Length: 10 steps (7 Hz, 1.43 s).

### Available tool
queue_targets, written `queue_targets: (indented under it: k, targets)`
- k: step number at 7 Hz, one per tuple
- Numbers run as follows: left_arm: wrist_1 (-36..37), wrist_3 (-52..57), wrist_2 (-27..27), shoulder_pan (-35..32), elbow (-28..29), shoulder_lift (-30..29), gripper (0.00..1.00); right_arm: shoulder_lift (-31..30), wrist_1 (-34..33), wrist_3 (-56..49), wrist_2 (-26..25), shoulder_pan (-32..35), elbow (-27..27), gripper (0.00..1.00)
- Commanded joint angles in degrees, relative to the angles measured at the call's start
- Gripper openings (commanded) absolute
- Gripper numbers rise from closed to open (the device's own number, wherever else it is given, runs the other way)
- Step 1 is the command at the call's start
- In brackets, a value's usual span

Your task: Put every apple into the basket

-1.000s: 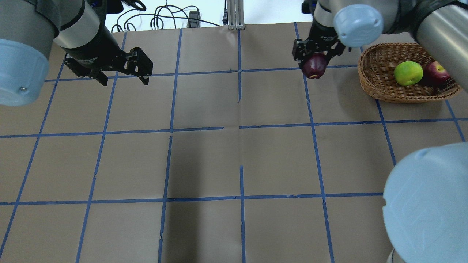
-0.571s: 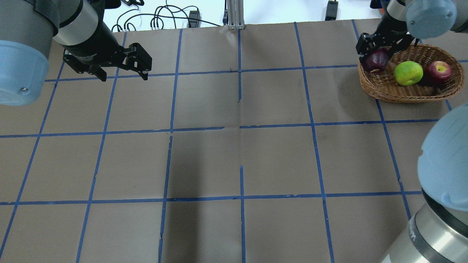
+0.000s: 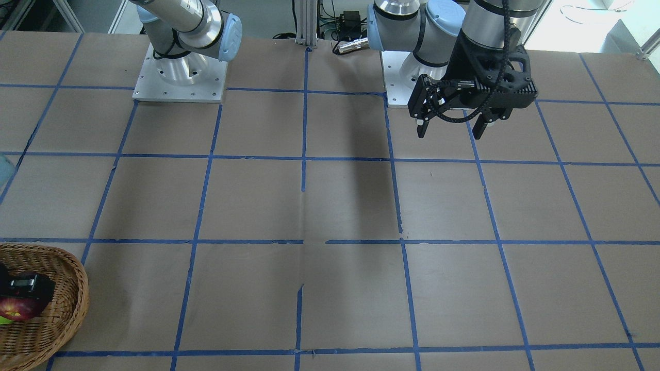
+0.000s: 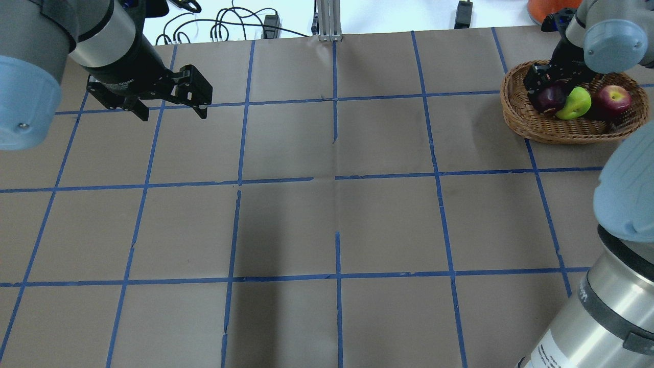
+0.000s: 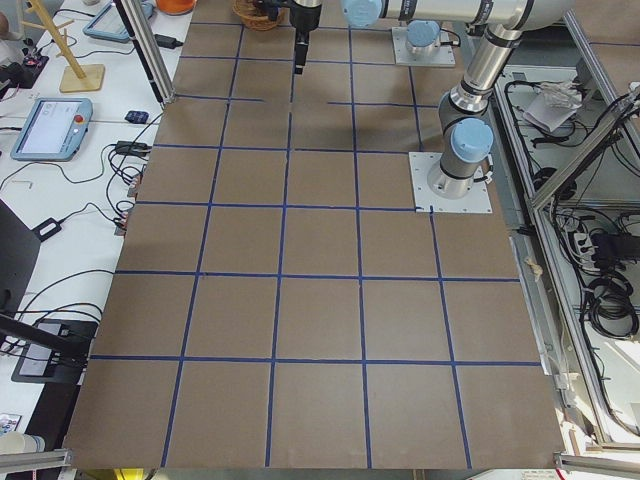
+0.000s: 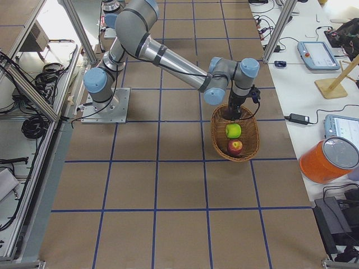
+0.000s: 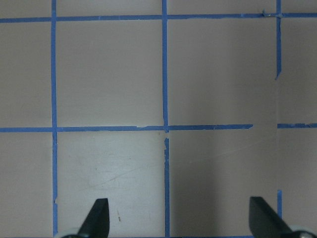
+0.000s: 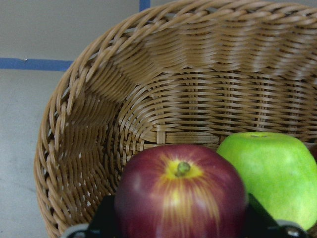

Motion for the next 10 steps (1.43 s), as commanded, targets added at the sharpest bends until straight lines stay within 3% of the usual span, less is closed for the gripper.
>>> queue_targets:
  k: [1, 5, 7, 10]
  targets:
    - [-0.1, -0.2, 0.3, -0.1, 0.0, 0.0, 1.0, -0.8, -0.3, -1.0, -0.3, -0.1, -0.8, 1.0]
    - [-0.1, -0.2, 0.3, 0.1, 0.0, 0.0, 1.0, -20.7, 25.1, 4.2, 1.7, 6.0, -0.1, 1.0]
    - [-0.6, -0.2, 0.4, 0.1, 0.1, 0.0, 1.0, -26.4, 29.2, 8.9, 1.8, 14.3, 2.7, 1.0]
    - [-1.7, -0.3, 0.3, 0.2, 0.3, 0.0, 1.0, -38.5, 29.3, 16.9, 7.5, 17.8, 15.0, 1.0]
